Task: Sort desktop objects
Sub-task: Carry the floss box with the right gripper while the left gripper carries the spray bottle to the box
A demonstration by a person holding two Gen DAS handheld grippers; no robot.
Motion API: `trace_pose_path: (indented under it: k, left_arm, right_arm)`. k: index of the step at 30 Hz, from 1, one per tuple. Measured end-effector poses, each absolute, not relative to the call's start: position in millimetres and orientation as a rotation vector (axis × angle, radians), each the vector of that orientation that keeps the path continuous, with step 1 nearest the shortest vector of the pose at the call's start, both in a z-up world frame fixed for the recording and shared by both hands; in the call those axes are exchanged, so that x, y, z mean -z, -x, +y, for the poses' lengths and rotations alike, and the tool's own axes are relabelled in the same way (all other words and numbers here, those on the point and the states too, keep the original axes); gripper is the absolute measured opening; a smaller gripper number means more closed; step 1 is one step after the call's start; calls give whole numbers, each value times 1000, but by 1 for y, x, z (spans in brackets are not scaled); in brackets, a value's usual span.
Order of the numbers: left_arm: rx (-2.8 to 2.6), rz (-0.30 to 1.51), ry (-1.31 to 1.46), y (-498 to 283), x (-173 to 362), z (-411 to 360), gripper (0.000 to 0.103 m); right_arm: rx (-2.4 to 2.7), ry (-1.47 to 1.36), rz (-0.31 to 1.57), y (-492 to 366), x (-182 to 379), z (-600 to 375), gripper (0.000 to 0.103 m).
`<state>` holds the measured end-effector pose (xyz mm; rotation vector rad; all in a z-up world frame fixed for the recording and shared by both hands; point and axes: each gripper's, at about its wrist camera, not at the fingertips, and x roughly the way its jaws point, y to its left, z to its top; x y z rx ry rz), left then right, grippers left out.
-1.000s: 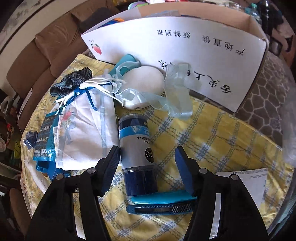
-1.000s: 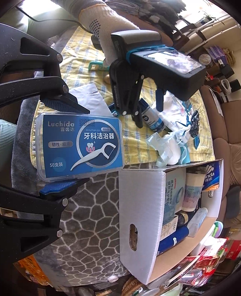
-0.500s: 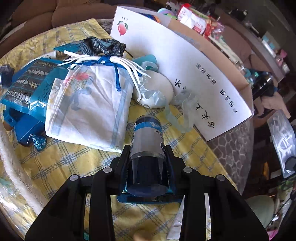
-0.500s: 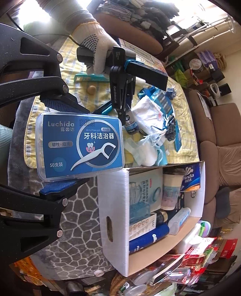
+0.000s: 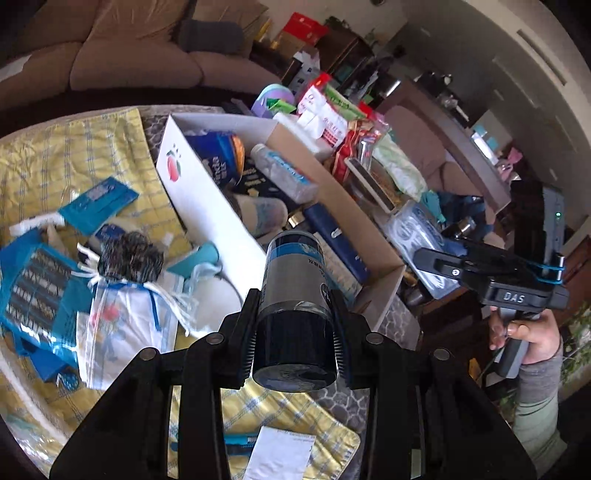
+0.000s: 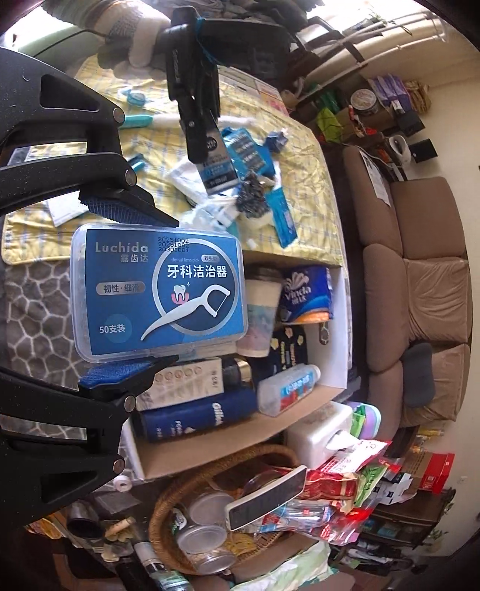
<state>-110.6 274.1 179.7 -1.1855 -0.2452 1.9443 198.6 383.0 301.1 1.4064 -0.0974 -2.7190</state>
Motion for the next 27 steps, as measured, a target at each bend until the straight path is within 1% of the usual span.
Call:
trace_pose_path:
  k: [4, 7, 16, 23, 26, 27]
  left_arm:
    - [-1960, -241, 1170, 148, -196, 303, 33]
    - [-1956, -284, 1174, 180, -197, 319, 33]
    - [-1960, -322, 1176, 257, -166, 349, 33]
    - [-1951, -340, 1183, 285, -141, 344, 33]
    - [-1945, -340, 1190, 290, -135, 344, 33]
    - [-1944, -334, 1193, 291, -133, 345, 33]
  right_arm:
    - [2724, -1399, -156, -145, -302, 404, 64]
    - [2722, -1422, -122, -100, -292, 412, 64]
    - [2684, -1545, -63, 32, -216, 449, 64]
    - [2654, -1587, 37, 84, -170, 447, 64]
    - [2632, -1591, 25, 94, -156, 444, 65]
    - [2633, -1592, 50, 96, -154, 442, 65]
